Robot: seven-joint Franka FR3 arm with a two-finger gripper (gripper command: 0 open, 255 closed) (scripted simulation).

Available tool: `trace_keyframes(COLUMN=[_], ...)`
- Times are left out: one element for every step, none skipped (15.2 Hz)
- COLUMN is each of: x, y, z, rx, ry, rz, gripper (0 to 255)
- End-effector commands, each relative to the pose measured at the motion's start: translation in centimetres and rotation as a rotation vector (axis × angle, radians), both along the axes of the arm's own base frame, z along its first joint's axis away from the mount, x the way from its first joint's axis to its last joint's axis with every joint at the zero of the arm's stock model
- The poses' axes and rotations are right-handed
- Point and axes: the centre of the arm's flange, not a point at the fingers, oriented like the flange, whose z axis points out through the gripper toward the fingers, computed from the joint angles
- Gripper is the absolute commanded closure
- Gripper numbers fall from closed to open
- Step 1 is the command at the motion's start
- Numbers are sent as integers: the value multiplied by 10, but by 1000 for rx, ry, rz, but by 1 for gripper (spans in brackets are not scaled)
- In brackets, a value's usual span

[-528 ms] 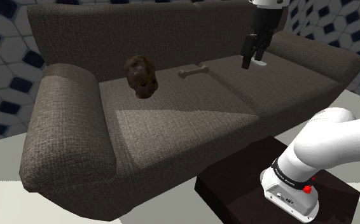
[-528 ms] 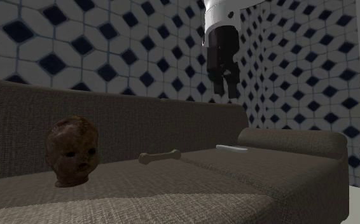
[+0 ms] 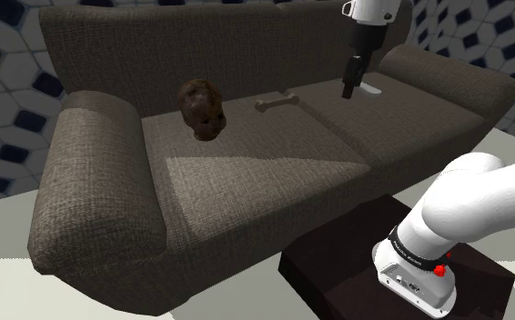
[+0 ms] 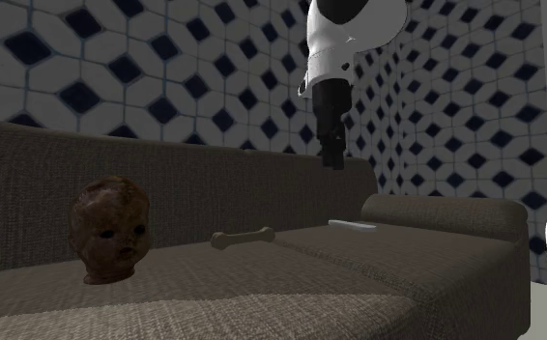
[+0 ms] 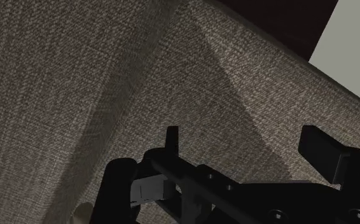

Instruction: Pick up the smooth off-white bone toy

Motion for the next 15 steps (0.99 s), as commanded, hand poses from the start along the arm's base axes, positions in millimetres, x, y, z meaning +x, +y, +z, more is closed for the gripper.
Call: trace_keyframes(x=[16,26,35,45,55,65,75,86,97,107,119,130,141,153,164], y=[-16,-23,-30,-37,-43,-49,-55,-60,-65,-69,-73,-76,-79,-82,-84], z=[-12,-17,-23,-28,-33,-39,-44,-49,-55,-60,-65,-70,-75,-81,-86], rx=[0,1,2,3,3,4,5,6,6,7,8,9,10,10,11], ry=[-7,-9,-12,-15,-17,-20,-23,-25,-28,-31,-33,-36,-38,-41,-44], rz=[79,116,152,189,226,263,300,336,373,410,447,484,520,557,594], gripper=[0,0,0,0,0,0,0,0,0,0,0,0,0,0,0])
